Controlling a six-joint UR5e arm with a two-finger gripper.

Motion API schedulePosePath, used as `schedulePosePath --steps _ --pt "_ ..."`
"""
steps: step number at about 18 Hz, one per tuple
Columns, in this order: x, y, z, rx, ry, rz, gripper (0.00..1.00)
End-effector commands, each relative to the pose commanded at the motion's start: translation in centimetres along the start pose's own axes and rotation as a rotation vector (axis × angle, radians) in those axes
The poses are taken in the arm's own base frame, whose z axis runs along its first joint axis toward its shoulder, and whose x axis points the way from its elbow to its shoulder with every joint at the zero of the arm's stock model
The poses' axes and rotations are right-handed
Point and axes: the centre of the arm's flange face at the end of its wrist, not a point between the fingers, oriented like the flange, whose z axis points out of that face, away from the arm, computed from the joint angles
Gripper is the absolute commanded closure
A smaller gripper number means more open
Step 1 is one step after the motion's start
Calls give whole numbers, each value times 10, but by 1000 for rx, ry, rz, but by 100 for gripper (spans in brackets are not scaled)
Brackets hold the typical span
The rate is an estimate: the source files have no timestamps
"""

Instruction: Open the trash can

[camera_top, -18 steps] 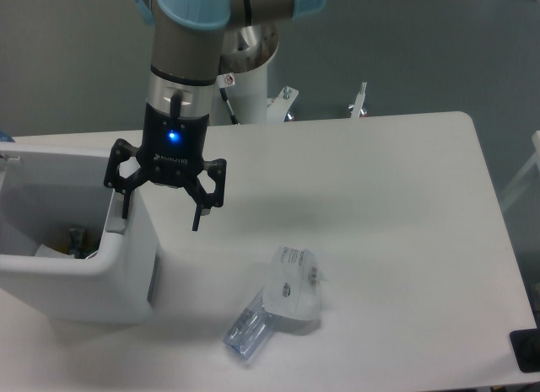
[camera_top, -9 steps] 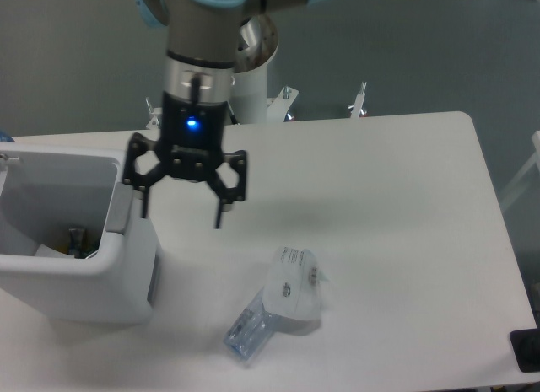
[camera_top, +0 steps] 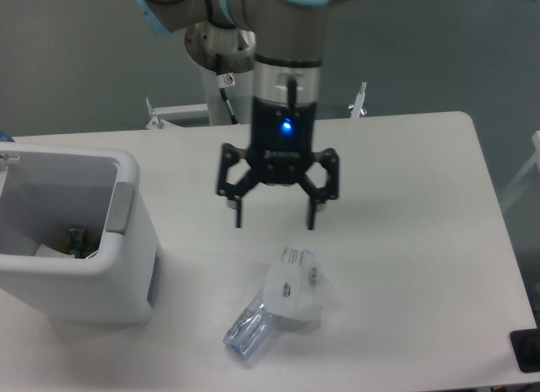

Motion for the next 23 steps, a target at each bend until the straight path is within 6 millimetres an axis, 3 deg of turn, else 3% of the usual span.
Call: schedulePosePath --steps 6,8,12,16,18,20,23 --pt "-61 35 28 -77 -11 176 0" --pt "-80 55 50 -138 -13 252 0" --pt "-110 71 83 -229 -27 378 0" --pt "-138 91 94 -266 -3 506 0" --pt "-148 112 98 -312 8 561 0" --pt "-145 126 108 -351 33 638 0" --pt "-137 129 117 -378 46 676 0"
